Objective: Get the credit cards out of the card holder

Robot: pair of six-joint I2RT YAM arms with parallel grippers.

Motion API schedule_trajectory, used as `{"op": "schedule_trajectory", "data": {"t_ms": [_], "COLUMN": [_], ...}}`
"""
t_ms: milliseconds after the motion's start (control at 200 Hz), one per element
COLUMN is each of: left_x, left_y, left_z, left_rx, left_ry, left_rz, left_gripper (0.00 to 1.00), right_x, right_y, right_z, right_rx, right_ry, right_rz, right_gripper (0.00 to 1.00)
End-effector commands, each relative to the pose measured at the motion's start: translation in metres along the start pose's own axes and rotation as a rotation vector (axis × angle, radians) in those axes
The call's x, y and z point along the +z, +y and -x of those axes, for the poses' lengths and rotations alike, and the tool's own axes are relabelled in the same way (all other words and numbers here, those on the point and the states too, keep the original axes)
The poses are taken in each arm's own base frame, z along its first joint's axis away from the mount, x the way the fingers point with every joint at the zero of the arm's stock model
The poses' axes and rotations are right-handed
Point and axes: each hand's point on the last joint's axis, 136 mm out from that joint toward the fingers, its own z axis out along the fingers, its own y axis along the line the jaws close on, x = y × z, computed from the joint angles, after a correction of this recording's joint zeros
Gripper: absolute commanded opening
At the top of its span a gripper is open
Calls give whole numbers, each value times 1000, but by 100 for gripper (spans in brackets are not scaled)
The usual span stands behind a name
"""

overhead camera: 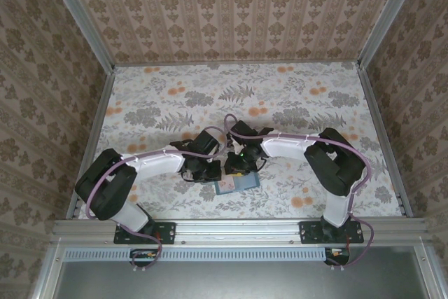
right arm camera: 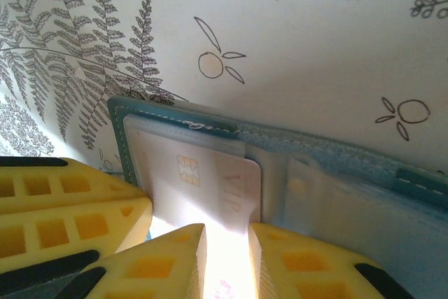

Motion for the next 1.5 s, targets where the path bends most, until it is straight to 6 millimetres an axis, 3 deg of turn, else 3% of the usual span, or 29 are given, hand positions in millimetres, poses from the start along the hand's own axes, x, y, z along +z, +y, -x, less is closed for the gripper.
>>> {"op": "schedule_trajectory", "data": {"t_ms": [0,510,680,880,1220,1495], "left_x": [3,-2,-7,-5,5,5], "left_y": [14,18,15,15,22,31], "left_z": [-10,-11,-9,-9,-13,-18], "left_rx": [-5,-9,-6,-2,-16,-19], "left_ry": [25,19,-2,3,37,57], "left_rz": [38,48,35,33,56,92], "left_gripper": [12,14,19,16,12,12], "right_x": [2,-11,-20,-17,4,-4], "right_y": [-27,-25,-6,16,-9,-28], "right_z": [-6,-6,-6,-6,-12,-8], "right_rx": [-6,-41,-42,-29,2,-17], "right_ry": [9,-7,-22,-10,28,-10], "right_rz": [-142,-186,-111,15,-61,-182], "right_gripper": [27,27,27,27,27,27]}}
